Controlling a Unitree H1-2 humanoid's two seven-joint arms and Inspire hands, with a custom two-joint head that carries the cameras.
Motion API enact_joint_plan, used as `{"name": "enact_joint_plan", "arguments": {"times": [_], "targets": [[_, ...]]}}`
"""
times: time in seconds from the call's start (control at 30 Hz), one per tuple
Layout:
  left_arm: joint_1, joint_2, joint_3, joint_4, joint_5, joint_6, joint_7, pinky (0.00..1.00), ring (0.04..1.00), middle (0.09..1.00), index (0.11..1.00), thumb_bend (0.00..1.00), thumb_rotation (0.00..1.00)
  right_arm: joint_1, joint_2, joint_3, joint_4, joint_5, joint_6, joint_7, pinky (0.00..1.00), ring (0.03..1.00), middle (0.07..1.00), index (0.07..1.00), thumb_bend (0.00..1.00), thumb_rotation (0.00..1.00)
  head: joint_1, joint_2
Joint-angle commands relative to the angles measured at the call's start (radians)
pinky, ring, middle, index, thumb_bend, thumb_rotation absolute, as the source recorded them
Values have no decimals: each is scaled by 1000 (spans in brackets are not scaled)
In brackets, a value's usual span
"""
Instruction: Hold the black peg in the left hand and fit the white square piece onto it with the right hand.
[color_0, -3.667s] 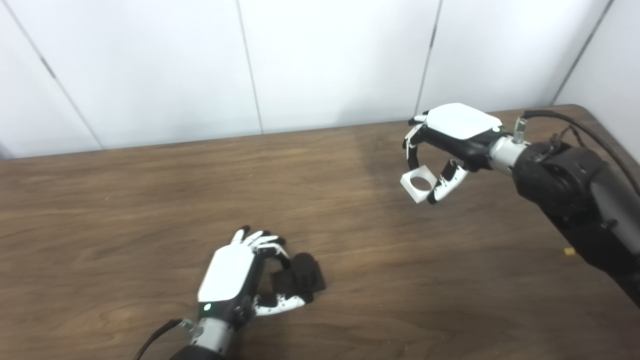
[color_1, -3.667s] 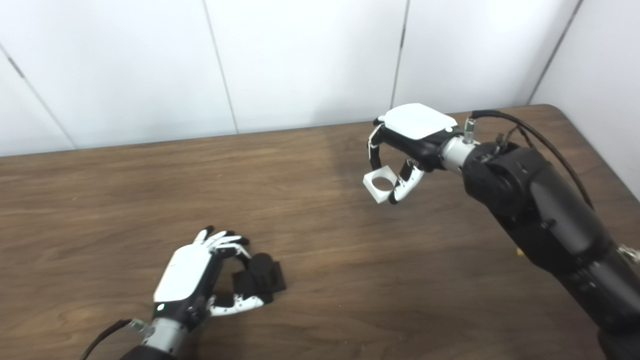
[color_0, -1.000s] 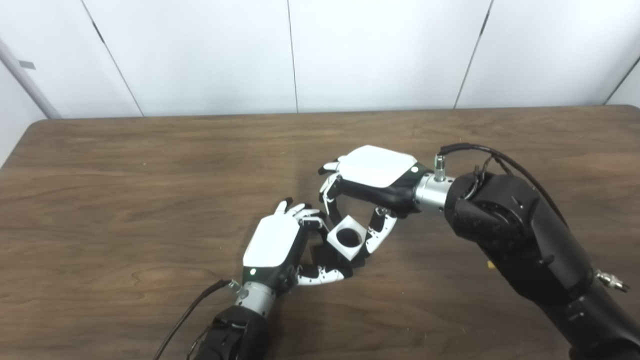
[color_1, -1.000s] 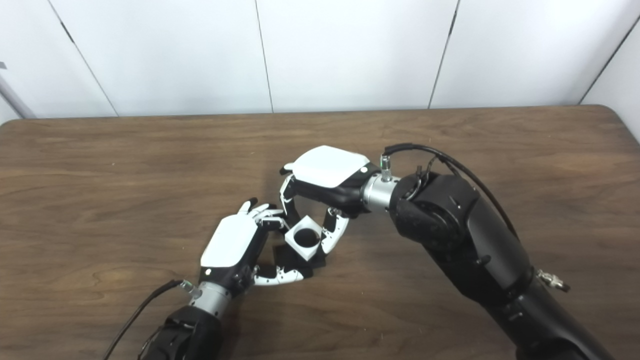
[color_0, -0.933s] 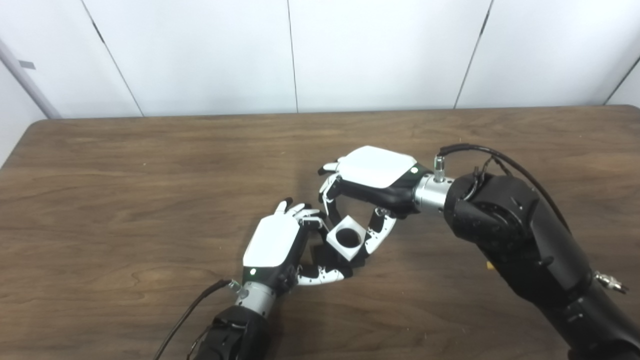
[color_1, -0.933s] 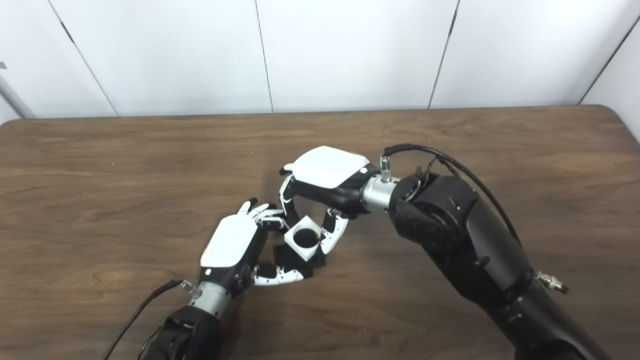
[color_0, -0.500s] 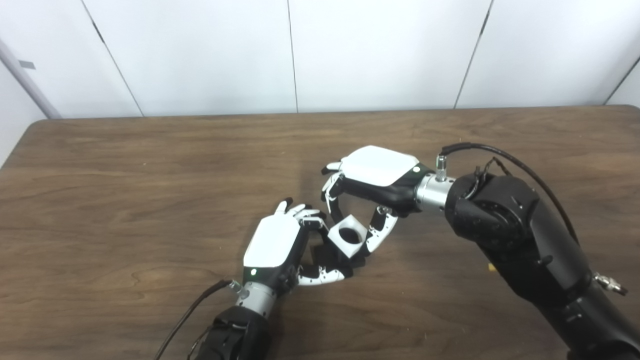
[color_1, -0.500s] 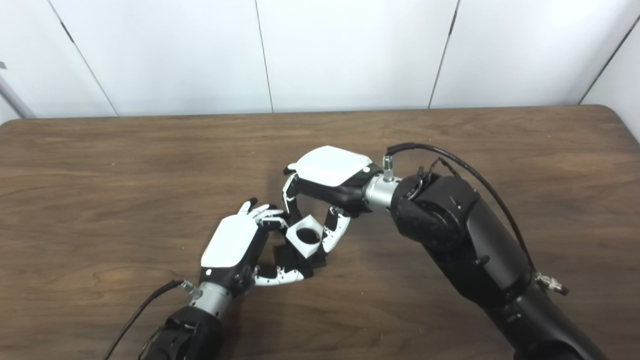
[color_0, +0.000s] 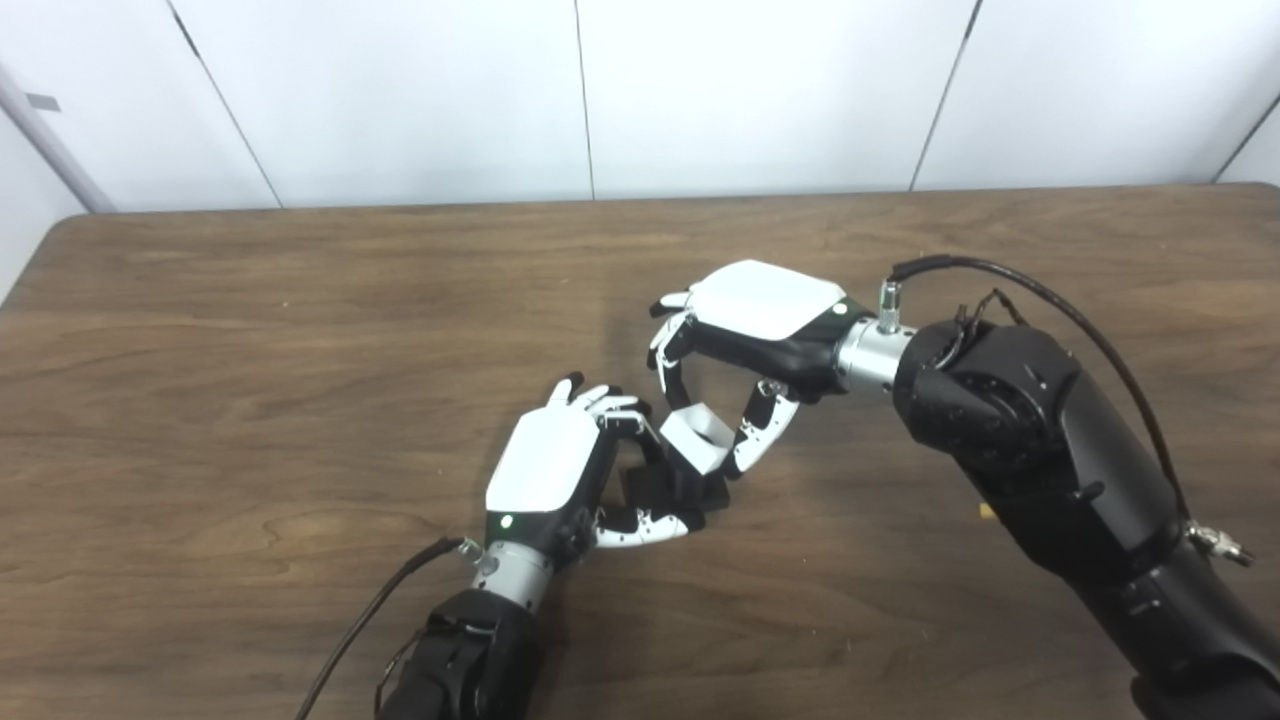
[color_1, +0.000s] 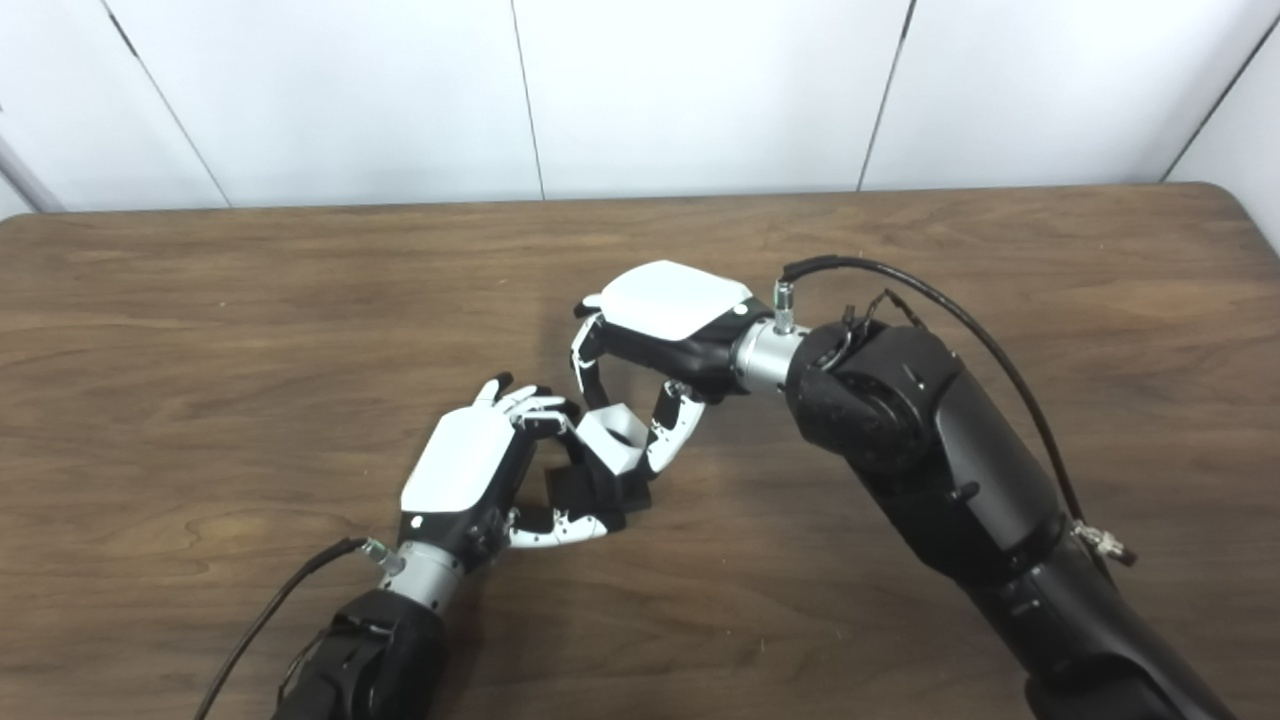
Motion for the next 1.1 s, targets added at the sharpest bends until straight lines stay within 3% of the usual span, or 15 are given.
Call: {"name": "enact_joint_plan", "arguments": {"times": [0.0,1.07], "targets": [[31,7,-25,15,4,-2,-49,1000,880,781,485,523,55,-29,7,-17,-6,3,-4,-33,926,935,778,484,524,132,1,2],[25,-1,-27,24,12,5,-49,1000,882,782,486,522,55,-25,18,1,-27,-15,-11,-18,905,933,773,483,524,132,-6,10]]}}
